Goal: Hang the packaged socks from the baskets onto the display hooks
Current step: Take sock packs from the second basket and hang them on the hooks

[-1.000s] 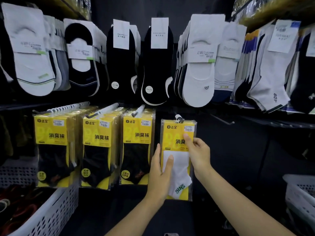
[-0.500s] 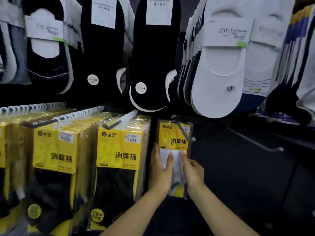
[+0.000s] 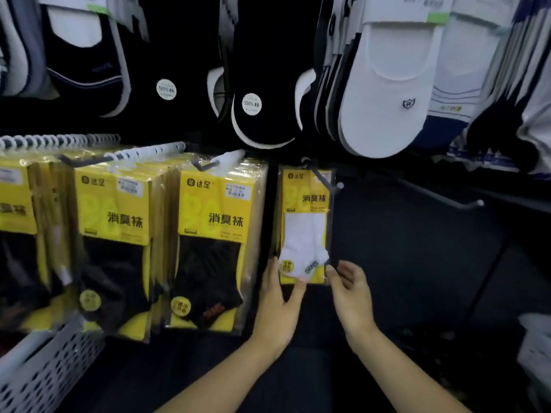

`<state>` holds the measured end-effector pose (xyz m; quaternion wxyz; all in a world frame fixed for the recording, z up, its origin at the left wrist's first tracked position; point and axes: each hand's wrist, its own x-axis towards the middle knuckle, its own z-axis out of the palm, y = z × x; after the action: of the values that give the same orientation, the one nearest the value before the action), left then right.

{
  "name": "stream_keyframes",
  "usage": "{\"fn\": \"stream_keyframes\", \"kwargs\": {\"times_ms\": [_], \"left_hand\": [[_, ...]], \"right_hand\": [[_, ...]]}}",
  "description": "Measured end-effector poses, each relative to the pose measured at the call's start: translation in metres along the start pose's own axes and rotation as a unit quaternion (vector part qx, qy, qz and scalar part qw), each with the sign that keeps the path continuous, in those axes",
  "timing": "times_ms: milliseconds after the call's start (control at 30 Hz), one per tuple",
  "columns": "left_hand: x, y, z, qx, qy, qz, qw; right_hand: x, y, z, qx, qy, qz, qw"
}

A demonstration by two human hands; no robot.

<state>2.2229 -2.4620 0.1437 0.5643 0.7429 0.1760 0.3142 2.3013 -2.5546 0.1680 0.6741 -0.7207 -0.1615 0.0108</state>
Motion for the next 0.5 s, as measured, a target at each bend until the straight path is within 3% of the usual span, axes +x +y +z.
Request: {"fn": "stream_keyframes", "kwargs": {"times_ms": [133, 267, 400, 500], "left_hand": [[-0.084, -0.021, -0.022, 0.003, -0.062, -0.076, 0.995], [-0.181, -0.065, -0.062, 0.056, -0.127, -0.162, 0.977], [-0.274, -0.113, -0.108, 0.067, -0.145, -0.226, 0.961], [-0.323, -0.143, -0.139, 0.121, -0.133, -0.266, 0.947]], "right_hand": [[-0.082, 0.025, -0.027, -0.059, -0.087, 0.04, 0.994], [-0.165, 0.061, -0.04, -0.142, -0.186, 0.121, 0.965], [-0.237, 0.11, -0.049, -0.209, -0.309, 0.185, 0.909], [-0.273, 0.145, -0.046, -0.284, -0.395, 0.18, 0.855]]}}
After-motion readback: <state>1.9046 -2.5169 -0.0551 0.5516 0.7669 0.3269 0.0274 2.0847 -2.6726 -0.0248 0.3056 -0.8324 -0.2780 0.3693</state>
